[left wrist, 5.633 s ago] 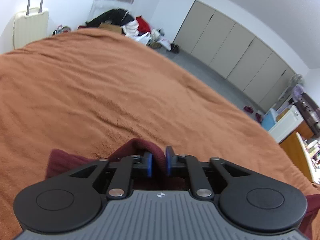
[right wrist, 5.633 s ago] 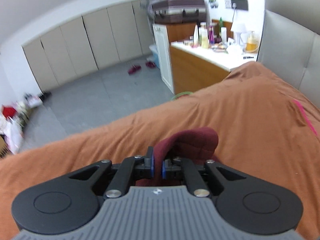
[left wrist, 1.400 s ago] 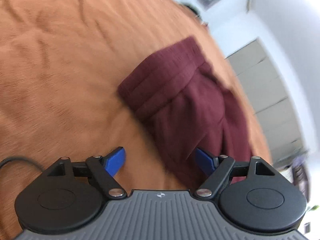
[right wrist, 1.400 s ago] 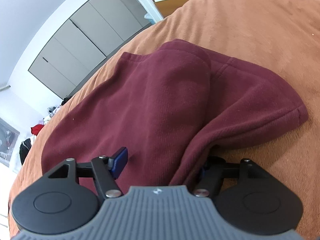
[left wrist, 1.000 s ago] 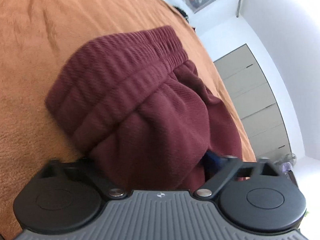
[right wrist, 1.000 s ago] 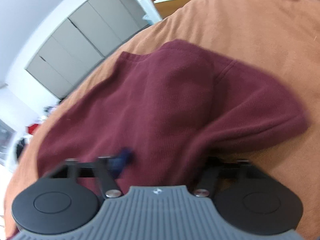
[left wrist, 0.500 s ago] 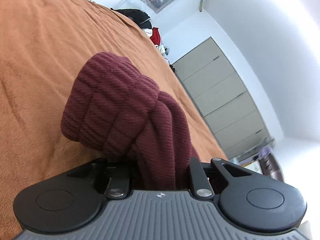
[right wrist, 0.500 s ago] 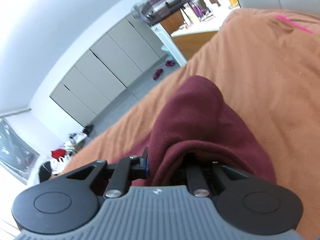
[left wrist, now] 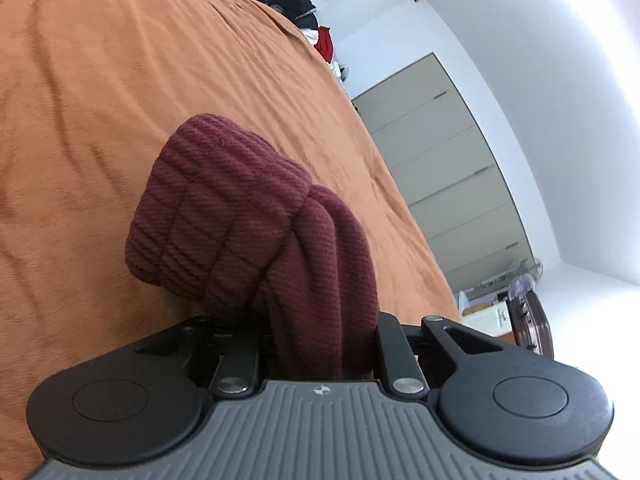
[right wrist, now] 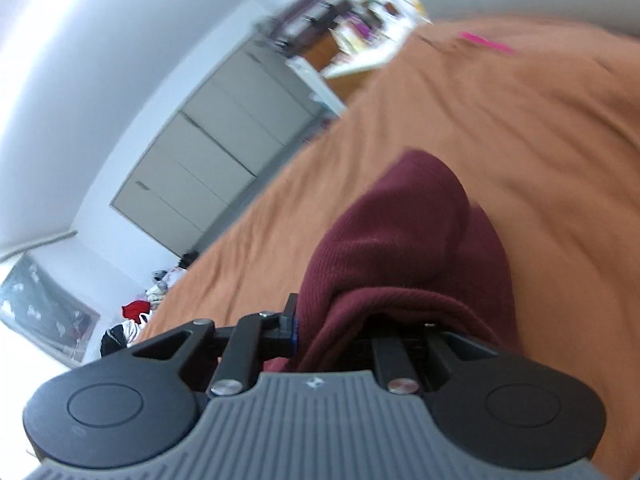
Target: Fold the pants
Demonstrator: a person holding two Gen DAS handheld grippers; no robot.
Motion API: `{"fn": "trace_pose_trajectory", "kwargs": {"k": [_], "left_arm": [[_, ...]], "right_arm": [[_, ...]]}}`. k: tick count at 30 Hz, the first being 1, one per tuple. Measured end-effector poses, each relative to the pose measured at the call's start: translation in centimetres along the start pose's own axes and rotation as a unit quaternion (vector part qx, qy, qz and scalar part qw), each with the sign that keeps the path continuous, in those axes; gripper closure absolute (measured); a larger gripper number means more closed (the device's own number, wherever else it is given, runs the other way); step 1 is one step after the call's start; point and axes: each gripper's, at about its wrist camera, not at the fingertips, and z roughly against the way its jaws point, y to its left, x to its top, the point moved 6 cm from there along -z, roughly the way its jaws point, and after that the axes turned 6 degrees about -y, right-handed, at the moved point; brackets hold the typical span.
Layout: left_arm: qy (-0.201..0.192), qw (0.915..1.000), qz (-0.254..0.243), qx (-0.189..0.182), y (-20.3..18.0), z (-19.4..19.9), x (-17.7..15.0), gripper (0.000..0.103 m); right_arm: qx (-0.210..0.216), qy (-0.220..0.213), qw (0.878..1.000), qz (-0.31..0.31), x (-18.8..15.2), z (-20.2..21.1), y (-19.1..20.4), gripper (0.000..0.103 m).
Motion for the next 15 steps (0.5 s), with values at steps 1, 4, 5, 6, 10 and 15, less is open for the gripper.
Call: {"fn": "trace_pose_trajectory", "kwargs": {"k": [1, 4, 5, 6, 10, 15], "left_arm": [[0.004, 1.0, -0.003, 0.002, 0.1, -0.3, 0.1, 0.085], [0.016, 0.9998, -0.008, 0.012, 1.2, 0.1, -0.2, 0.085], [0.019, 0.9997, -0.002, 0.014, 1.8, 0.1, -0.2, 0.085], [0.024, 0.9996, 0.003, 0.016, 2.2, -0.1, -0.2, 0.085], [0.036, 0.9989, -0.018, 0.025, 3.1, -0.6, -0.6, 0.085], [0.076, 0.9945, -0.043, 0.058, 4.8, -1.5, -1.7, 0.083]], "right_arm": [[-0.001, 0.006, 1.0, -0.016, -0.7, 1.0, -0.6, 0.092], [-0.023, 0.007, 1.0, -0.008, -2.9, 3.4, -2.0, 0.092], [-0.03, 0.014, 0.999, -0.003, -3.6, 3.8, -2.6, 0.092], [-0.033, 0.019, 0.999, -0.004, -4.0, 4.1, -3.2, 0.092], [-0.045, 0.027, 0.999, 0.003, -5.3, 3.6, -4.9, 0.092], [-0.071, 0.029, 0.996, 0.053, -6.7, 1.3, -5.8, 0.092]]}}
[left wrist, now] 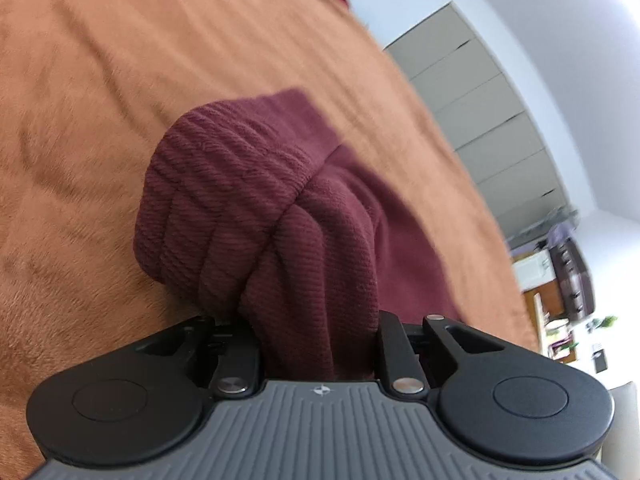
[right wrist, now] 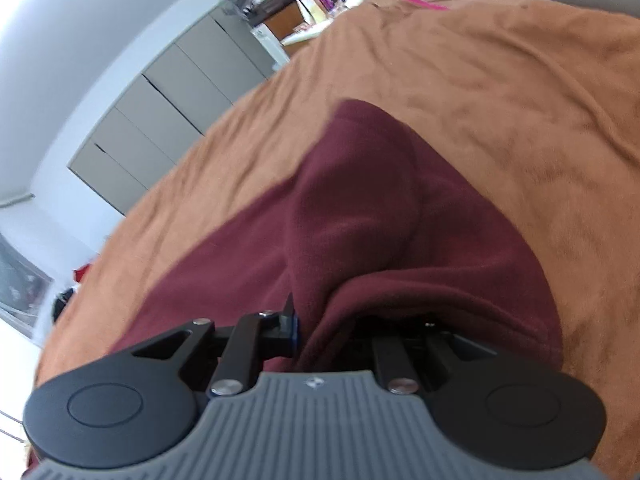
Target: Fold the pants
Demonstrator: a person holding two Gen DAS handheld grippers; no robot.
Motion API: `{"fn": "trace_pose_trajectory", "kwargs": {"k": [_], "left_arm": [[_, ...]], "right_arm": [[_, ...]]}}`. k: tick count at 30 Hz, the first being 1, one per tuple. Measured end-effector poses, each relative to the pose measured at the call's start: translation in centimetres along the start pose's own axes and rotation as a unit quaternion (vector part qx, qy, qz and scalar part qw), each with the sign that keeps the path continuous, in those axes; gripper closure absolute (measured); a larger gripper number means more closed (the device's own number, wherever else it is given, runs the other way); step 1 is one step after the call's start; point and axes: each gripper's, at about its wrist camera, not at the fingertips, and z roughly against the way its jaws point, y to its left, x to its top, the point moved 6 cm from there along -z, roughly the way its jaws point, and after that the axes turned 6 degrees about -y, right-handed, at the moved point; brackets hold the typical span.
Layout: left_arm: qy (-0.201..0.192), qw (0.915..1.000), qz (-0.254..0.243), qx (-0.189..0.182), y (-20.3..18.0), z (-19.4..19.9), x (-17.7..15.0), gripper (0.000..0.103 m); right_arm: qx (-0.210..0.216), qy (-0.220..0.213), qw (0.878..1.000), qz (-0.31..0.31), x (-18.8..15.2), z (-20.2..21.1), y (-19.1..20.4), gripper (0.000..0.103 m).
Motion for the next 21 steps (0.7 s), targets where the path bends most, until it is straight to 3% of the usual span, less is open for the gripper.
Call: {"fn": "trace_pose_trajectory", "kwargs": {"k": [3, 11, 13, 16, 19, 21], "left_arm": [[0.034, 0.9993, 0.01, 0.016, 1.4, -0.5, -0.5, 0.081], [0.048, 0.9987, -0.014, 0.013, 0.0, -0.6, -0.8, 0.069], [0.065, 0.9973, -0.014, 0.03, -0.6, 0.3, -0.1, 0.066], [0.042, 0.9982, -0.022, 0.038, -2.8, 2.7, 0.4, 0.065], [0.052, 0.9926, -0.084, 0.07, -5.3, 3.9, -0.1, 0.061], [0.07, 0.9804, -0.145, 0.114, -7.2, 4.0, -1.2, 0.059]], "right_arm": [[-0.012, 0.013, 1.0, -0.003, -0.9, -2.0, -1.1, 0.092], [-0.023, 0.004, 0.999, 0.032, -1.6, -3.2, -1.3, 0.089], [-0.022, 0.0, 0.999, 0.037, -1.2, -2.4, -1.3, 0.078], [-0.037, -0.01, 0.997, 0.063, -0.1, -0.9, -0.9, 0.068], [-0.059, -0.018, 0.996, 0.063, 0.3, 1.1, -1.0, 0.062], [-0.082, -0.03, 0.994, 0.064, 0.5, 3.1, -1.6, 0.056]]}}
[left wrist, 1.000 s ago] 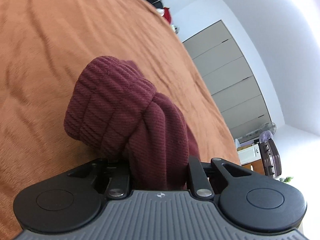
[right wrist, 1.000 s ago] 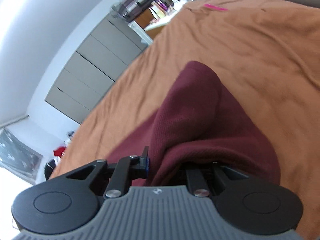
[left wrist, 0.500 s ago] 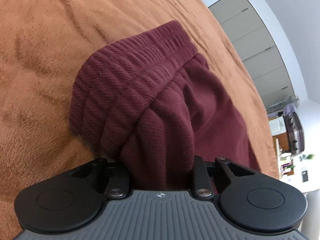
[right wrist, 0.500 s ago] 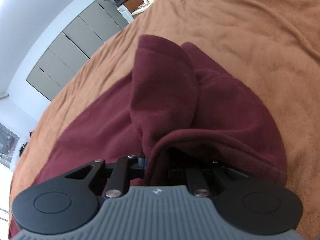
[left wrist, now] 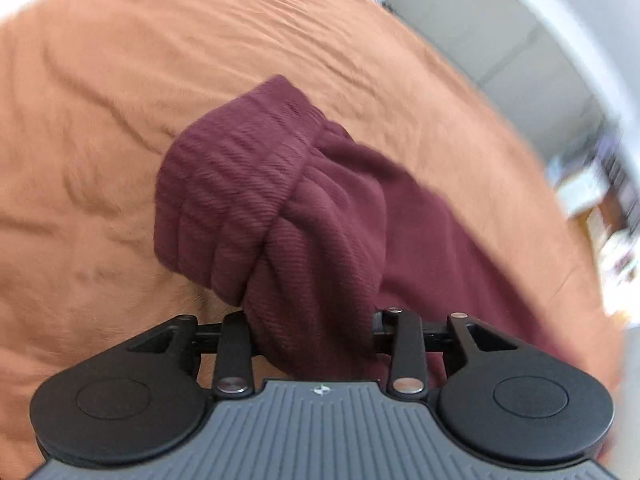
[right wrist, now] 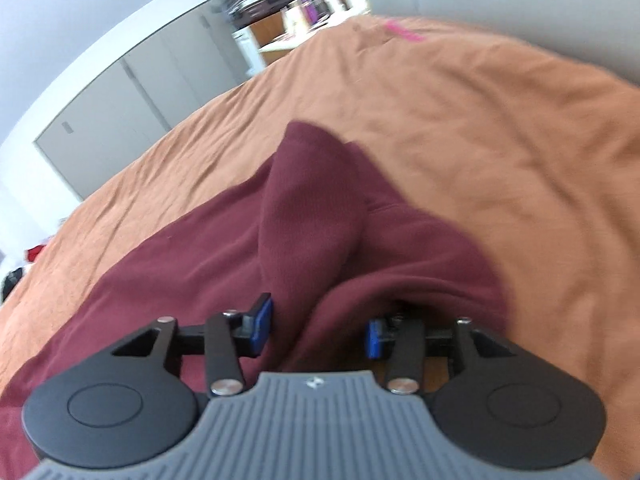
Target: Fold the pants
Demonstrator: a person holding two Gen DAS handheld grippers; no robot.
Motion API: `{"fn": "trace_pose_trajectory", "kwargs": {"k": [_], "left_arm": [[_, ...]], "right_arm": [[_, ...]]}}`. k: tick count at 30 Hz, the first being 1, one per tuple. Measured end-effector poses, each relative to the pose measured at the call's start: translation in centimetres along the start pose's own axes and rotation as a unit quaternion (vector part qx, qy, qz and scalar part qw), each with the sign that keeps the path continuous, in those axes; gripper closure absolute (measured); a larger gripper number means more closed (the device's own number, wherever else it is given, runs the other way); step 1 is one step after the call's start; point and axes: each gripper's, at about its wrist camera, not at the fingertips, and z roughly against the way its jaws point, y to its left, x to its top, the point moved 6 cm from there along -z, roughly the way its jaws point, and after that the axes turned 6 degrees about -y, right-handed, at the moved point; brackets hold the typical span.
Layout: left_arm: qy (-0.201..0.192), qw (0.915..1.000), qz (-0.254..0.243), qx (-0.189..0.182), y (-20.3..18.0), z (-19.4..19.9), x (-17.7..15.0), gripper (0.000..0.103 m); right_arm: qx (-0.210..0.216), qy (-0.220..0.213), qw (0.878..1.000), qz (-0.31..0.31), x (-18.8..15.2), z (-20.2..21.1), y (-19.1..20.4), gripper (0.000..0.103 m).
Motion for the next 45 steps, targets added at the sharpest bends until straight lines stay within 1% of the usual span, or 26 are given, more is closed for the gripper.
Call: {"fn": "trace_pose_trajectory", "kwargs": {"k": [1, 3, 5, 6, 7, 8, 9, 10, 11, 12, 14, 15, 17, 18, 20, 22, 23, 27, 29, 31, 32, 34, 36, 40, 43, 45], "left_arm": [[0.012, 0.9997, -0.018, 0.013, -0.7, -0.1, -0.4, 0.059], [0.034, 0.9991, -0.023, 0.007, -0.3, -0.3, -1.1, 0.052], [0.055, 0.998, 0.004, -0.029, 1.2, -1.6, -1.3, 0.049], [0.07, 0.9957, 0.029, -0.053, 2.5, -2.6, -1.2, 0.048], [0.082, 0.9923, 0.059, -0.072, 4.7, -3.2, -1.1, 0.048], [0.093, 0.9854, 0.11, -0.091, 6.5, -3.9, -1.1, 0.052], [0.1, 0.9729, 0.172, -0.118, 7.9, -4.5, -1.2, 0.053], [0.1, 0.9609, 0.217, -0.14, 8.6, -5.0, -1.3, 0.053], [0.1, 0.9547, 0.235, -0.153, 9.1, -5.3, -1.4, 0.053], [0.098, 0.9547, 0.232, -0.159, 9.1, -5.6, -1.3, 0.053], [0.089, 0.9666, 0.191, -0.146, 8.3, -5.7, -1.2, 0.053], [0.08, 0.9743, 0.161, -0.136, 7.7, -5.5, -1.0, 0.053], [0.061, 0.9862, 0.105, -0.113, 6.3, -5.1, -0.9, 0.053], [0.052, 0.9888, 0.089, -0.107, 5.8, -5.0, -0.9, 0.053], [0.037, 0.9898, 0.085, -0.108, 5.4, -4.5, -1.1, 0.054], [0.015, 0.9893, 0.088, -0.115, 5.4, -4.1, -1.4, 0.056], [0.006, 0.9891, 0.087, -0.118, 6.1, -3.5, -0.9, 0.059], [-0.033, 0.9905, 0.058, -0.12, 4.7, -1.0, 0.5, 0.062], [-0.051, 0.9896, 0.035, -0.13, 3.2, -0.7, 1.6, 0.063], [-0.031, 0.993, 0.025, -0.111, 2.6, -1.3, 2.1, 0.062], [-0.012, 0.9947, 0.031, -0.098, 2.9, -1.9, 2.0, 0.059], [0.025, 0.9962, 0.036, -0.075, 4.2, -3.3, 1.2, 0.058], [0.042, 0.9952, 0.052, -0.072, 5.6, -4.7, -0.3, 0.058], [0.03, 0.9923, 0.065, -0.101, 6.9, -6.0, -2.4, 0.057], [0.022, 0.9922, 0.052, -0.111, 6.8, -5.5, -2.5, 0.057], [0.023, 0.9909, 0.065, -0.116, 7.8, -4.4, -2.4, 0.054]], "right_arm": [[-0.013, -0.008, 1.0, 0.003, 0.0, 1.0, -0.4, 0.056], [-0.04, -0.04, 0.998, 0.03, 0.4, 3.3, -1.3, 0.056], [-0.044, -0.091, 0.992, 0.074, 1.1, 5.3, -0.7, 0.053], [-0.037, -0.11, 0.988, 0.099, 1.7, 5.6, -0.1, 0.048], [-0.026, -0.12, 0.984, 0.126, 2.3, 5.7, 0.7, 0.046], [-0.017, -0.122, 0.981, 0.146, 2.7, 5.2, 1.8, 0.046], [-0.008, -0.121, 0.979, 0.164, 3.2, 4.5, 2.6, 0.046], [-0.003, -0.122, 0.976, 0.179, 3.7, 3.6, 3.5, 0.046], [0.003, -0.121, 0.974, 0.19, 4.1, 2.7, 4.4, 0.048], [0.009, -0.121, 0.973, 0.198, 4.3, 1.8, 5.1, 0.051], [0.014, -0.096, 0.972, 0.212, 4.1, -0.4, 6.2, 0.062], [0.011, -0.085, 0.972, 0.216, 4.1, -1.4, 6.6, 0.071], [-0.007, -0.053, 0.971, 0.232, 3.3, -4.2, 6.9, 0.072], [-0.028, -0.037, 0.97, 0.237, 2.9, -5.2, 6.8, 0.072], [-0.072, 0.001, 0.971, 0.229, 1.5, -7.6, 4.9, 0.073], [-0.065, 0.013, 0.978, 0.2, 0.6, -8.4, 3.3, 0.074], [-0.059, 0.009, 0.979, 0.195, 0.4, -8.6, 2.9, 0.074], [-0.069, 0.001, 0.97, 0.234, -0.2, -8.2, 3.4, 0.073], [-0.07, 0.005, 0.972, 0.223, -0.1, -8.2, 3.4, 0.072], [-0.069, 0.007, 0.975, 0.212, -0.1, -8.1, 3.1, 0.072], [-0.07, 0.006, 0.975, 0.212, 0.0, -8.1, 3.3, 0.072], [-0.074, 0.003, 0.973, 0.219, -0.2, -8.1, 3.6, 0.072], [-0.079, 0.002, 0.971, 0.224, -0.6, -7.9, 4.0, 0.072], [-0.082, 0.007, 0.972, 0.219, -0.6, -7.9, 4.0, 0.07], [-0.074, 0.015, 0.984, 0.164, -0.3, -8.1, 3.2, 0.069], [-0.071, 0.014, 0.983, 0.171, -0.4, -8.2, 3.3, 0.069]]}}
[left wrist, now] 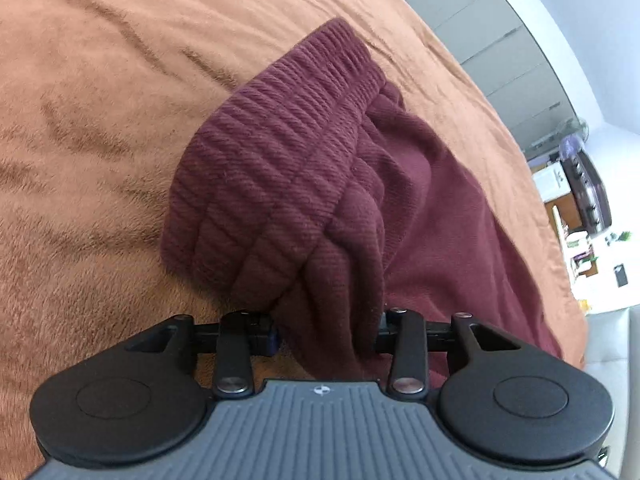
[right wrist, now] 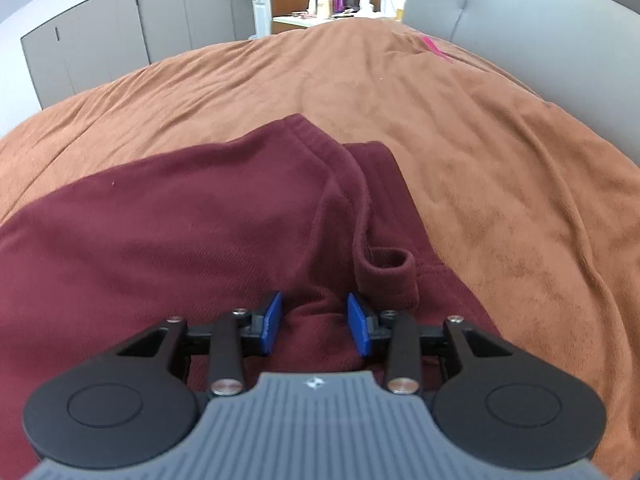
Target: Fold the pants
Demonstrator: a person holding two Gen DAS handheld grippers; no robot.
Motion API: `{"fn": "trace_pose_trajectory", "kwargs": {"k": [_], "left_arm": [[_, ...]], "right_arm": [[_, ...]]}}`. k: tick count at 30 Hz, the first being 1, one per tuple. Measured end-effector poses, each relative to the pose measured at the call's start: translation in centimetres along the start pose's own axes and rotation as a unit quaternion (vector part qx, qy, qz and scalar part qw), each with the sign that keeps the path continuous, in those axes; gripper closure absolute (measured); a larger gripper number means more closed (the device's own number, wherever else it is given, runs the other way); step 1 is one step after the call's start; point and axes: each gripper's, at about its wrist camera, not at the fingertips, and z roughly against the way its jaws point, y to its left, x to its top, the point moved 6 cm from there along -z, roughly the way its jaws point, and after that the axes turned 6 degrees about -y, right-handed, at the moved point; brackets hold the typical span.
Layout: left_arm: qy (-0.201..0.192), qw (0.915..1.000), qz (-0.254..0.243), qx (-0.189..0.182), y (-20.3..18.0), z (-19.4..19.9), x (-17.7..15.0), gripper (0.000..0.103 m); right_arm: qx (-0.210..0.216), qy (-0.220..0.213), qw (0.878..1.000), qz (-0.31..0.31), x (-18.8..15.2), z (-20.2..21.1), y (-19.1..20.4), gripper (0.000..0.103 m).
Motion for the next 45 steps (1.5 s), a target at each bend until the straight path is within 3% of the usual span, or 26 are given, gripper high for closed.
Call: {"fn": "trace_pose_trajectory", "kwargs": {"k": [2, 4, 5, 6, 7, 9, 12, 15, 18, 22, 25, 29, 33, 35, 37, 39, 40, 42, 43, 45], "left_arm": [[-0.001, 0.9997, 0.018, 0.016, 0.0, 1.2, 0.1, 0.044], [-0.001, 0.9993, -0.005, 0.037, -0.4, 3.0, 0.4, 0.036], [-0.011, 0.9983, -0.023, 0.052, -0.6, 4.0, 0.4, 0.022], [-0.037, 0.9963, -0.04, 0.066, -1.1, 5.2, 0.4, 0.009], [-0.068, 0.9936, -0.054, 0.072, -1.6, 6.7, 0.3, 0.006], [-0.127, 0.9888, -0.06, 0.05, -2.3, 9.1, 0.0, 0.003], [-0.163, 0.9865, -0.016, -0.012, -1.9, 10.1, -0.1, 0.0], [-0.124, 0.9887, 0.068, -0.048, -0.4, 7.9, -0.2, 0.0], [-0.108, 0.9796, 0.154, -0.07, 1.4, 5.7, -1.2, 0.0], [-0.092, 0.9755, 0.181, -0.084, 2.1, 3.3, -2.9, 0.0], [-0.106, 0.977, 0.163, -0.088, 1.9, 2.1, -2.9, 0.0], [-0.143, 0.9678, 0.181, -0.099, 2.0, 1.5, -1.0, 0.0], [-0.12, 0.9632, 0.215, -0.109, 2.6, 0.1, -0.1, 0.0], [-0.123, 0.9644, 0.21, -0.104, 2.5, -0.5, 0.0, 0.0], [-0.129, 0.9668, 0.198, -0.097, 2.2, -0.9, -0.1, 0.0], [-0.135, 0.9684, 0.189, -0.091, 2.1, -1.1, -0.2, 0.0], [-0.138, 0.9696, 0.185, -0.081, 2.1, -1.3, -0.1, 0.0], [-0.146, 0.9722, 0.177, -0.047, 1.9, -2.0, -0.2, 0.047], [-0.151, 0.9724, 0.175, -0.035, 2.1, -2.2, -0.2, 0.055], [-0.157, 0.9708, 0.174, -0.048, 2.7, -2.2, -0.2, 0.066]], "right_arm": [[-0.004, -0.017, 1.0, 0.019, 0.1, 0.5, 0.4, 0.069], [-0.008, -0.044, 0.998, 0.032, 0.7, 1.5, 0.9, 0.067], [-0.006, -0.062, 0.997, 0.038, 1.6, 2.4, 1.5, 0.067], [-0.001, -0.084, 0.996, 0.04, 2.6, 3.4, 2.1, 0.06], [0.009, -0.106, 0.993, 0.042, 3.6, 4.5, 2.8, 0.045], [0.049, -0.147, 0.987, 0.052, 5.4, 7.0, 5.6, 0.024], [0.148, -0.165, 0.971, 0.092, 6.4, 9.9, 12.0, 0.021], [0.239, -0.138, 0.953, 0.126, 5.6, 11.5, 19.6, 0.019], [0.34, -0.092, 0.927, 0.128, 3.6, 13.0, 27.3, 0.019], [0.442, -0.01, 0.884, 0.149, -0.2, 14.7, 37.1, 0.019], [0.467, 0.003, 0.859, 0.211, -3.5, 16.4, 43.1, 0.02], [0.494, 0.02, 0.831, 0.255, -6.8, 17.8, 47.6, 0.02], [0.499, 0.045, 0.822, 0.27, -9.4, 17.6, 49.0, 0.023], [0.505, 0.059, 0.82, 0.263, -10.5, 17.5, 49.4, 0.032], [0.509, 0.074, 0.815, 0.266, -11.6, 17.1, 50.1, 0.05], [0.507, 0.076, 0.813, 0.275, -12.0, 17.0, 50.1, 0.051], [0.505, 0.073, 0.813, 0.281, -12.2, 16.9, 50.2, 0.052], [0.492, 0.082, 0.816, 0.291, -13.2, 16.1, 50.9, 0.053], [0.487, 0.088, 0.821, 0.285, -13.7, 15.6, 51.2, 0.053], [0.482, 0.08, 0.826, 0.281, -14.5, 15.2, 51.4, 0.053]]}}
